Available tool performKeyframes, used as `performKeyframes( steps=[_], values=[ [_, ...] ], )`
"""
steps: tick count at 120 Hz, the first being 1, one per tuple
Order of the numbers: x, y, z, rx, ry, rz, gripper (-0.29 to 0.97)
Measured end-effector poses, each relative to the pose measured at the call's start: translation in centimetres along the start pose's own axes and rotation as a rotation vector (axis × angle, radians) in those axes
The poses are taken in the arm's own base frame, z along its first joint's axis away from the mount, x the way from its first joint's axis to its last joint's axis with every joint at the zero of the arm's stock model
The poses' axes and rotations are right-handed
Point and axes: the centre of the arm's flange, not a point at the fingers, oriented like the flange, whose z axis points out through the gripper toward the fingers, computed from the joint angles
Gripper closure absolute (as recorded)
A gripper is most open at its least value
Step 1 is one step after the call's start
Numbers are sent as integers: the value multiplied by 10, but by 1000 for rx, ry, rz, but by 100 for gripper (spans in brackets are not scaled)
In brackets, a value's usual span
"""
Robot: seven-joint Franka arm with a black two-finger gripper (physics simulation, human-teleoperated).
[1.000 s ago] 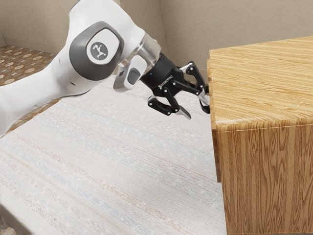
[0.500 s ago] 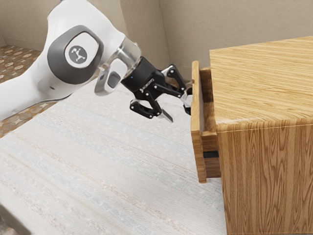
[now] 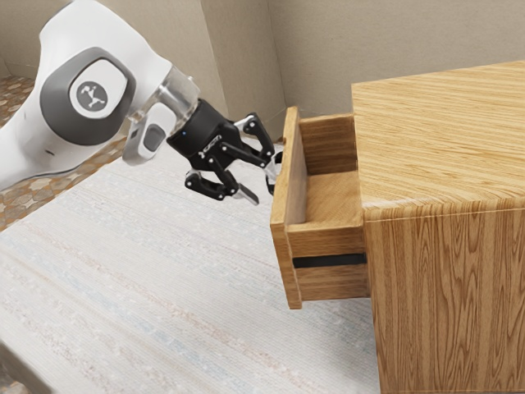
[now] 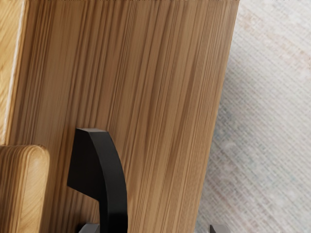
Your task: Pull the drawer handle with one arm to open the drawer
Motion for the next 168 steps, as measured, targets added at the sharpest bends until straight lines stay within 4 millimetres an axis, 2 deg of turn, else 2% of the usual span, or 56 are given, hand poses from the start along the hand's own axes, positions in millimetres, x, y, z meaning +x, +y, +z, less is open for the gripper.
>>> performKeyframes(
  steps=[30, 62, 97, 116, 126, 143, 158, 168],
  values=[
    [-3, 24, -19, 2, -18, -29, 46],
    [-15, 53, -35, -1, -40, -72, 48],
    [-29, 71, -50, 7, -62, -105, 51],
    [-31, 74, -50, 6, -60, -109, 46],
    [-30, 75, -55, 11, -65, -110, 54],
    [-31, 83, -59, 16, -66, -121, 46],
    [-32, 88, -64, 24, -69, -128, 50],
    [-34, 98, -73, 39, -75, -145, 55]
  ],
)
